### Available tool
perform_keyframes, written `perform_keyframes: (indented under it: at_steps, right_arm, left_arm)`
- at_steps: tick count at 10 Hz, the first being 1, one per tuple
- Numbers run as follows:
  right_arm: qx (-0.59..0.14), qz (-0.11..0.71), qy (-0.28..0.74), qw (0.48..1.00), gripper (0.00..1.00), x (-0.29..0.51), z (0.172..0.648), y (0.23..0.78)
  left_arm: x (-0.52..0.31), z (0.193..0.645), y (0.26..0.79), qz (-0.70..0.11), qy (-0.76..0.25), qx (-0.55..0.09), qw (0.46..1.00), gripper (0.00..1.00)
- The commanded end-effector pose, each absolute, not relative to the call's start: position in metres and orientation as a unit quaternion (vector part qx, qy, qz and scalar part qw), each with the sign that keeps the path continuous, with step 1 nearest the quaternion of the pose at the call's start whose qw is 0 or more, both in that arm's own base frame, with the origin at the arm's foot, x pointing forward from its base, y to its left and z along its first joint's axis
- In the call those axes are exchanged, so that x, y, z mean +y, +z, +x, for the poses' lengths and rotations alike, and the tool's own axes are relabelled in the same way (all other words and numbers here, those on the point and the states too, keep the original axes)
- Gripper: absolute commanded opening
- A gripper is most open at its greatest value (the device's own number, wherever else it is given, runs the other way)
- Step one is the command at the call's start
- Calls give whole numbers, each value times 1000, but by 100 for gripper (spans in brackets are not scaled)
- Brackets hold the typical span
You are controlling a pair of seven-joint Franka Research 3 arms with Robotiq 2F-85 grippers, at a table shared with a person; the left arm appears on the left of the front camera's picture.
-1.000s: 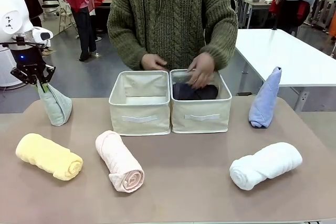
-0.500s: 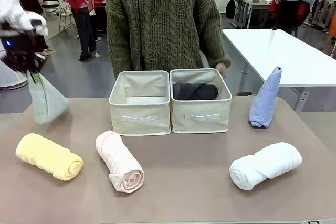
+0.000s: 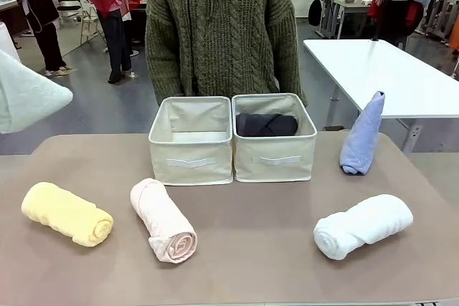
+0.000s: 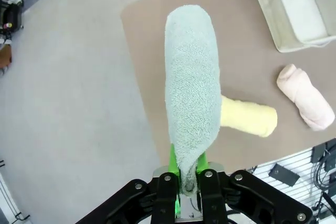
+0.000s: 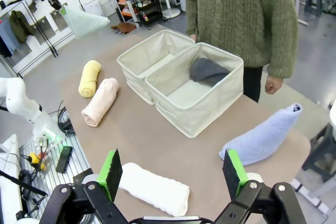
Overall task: Sort the towels based on their folding style.
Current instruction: Pick up one triangle-folded towel and place it in the left Fabric basket.
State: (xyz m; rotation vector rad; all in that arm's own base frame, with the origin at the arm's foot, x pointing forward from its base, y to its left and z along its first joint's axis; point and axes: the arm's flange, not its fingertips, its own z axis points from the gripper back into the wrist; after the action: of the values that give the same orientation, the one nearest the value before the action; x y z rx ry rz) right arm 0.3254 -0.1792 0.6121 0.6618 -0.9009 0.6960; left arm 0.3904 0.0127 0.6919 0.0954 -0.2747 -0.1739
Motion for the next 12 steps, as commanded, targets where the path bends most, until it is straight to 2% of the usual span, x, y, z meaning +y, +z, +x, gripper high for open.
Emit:
perform_keyframes:
  at_steps: [1, 2, 3, 5, 6, 9, 11, 12]
  right_arm:
    - [-423, 313, 324, 786, 100, -179, 325, 612]
    - [-423, 313, 324, 786, 100, -179, 325, 612]
    - [-423, 313, 324, 786, 100, -179, 325, 612]
    - [-423, 313, 324, 786, 100, -179, 325, 612]
    - [-423, 313, 324, 786, 100, -179, 325, 612]
    - [-423, 313, 324, 786, 100, -179, 325, 612]
    - [-423, 313, 324, 786, 100, -179, 325, 612]
    - [-423, 313, 324, 786, 100, -179, 325, 612]
  left_arm:
    - [6, 402, 687, 51, -84, -145, 985, 0]
    - [6, 402, 687, 51, -84, -145, 985, 0]
    - [14, 390, 691, 47, -86, -135, 986, 13]
    - [-29, 370, 708, 1, -234, -188, 954, 13]
    - [-53, 366, 713, -3, -279, -186, 942, 13]
    - [-110, 373, 723, -21, -340, -178, 923, 13]
    - [-72, 360, 723, 12, -341, -147, 928, 13]
    - [-11, 338, 719, 18, -333, -142, 932, 13]
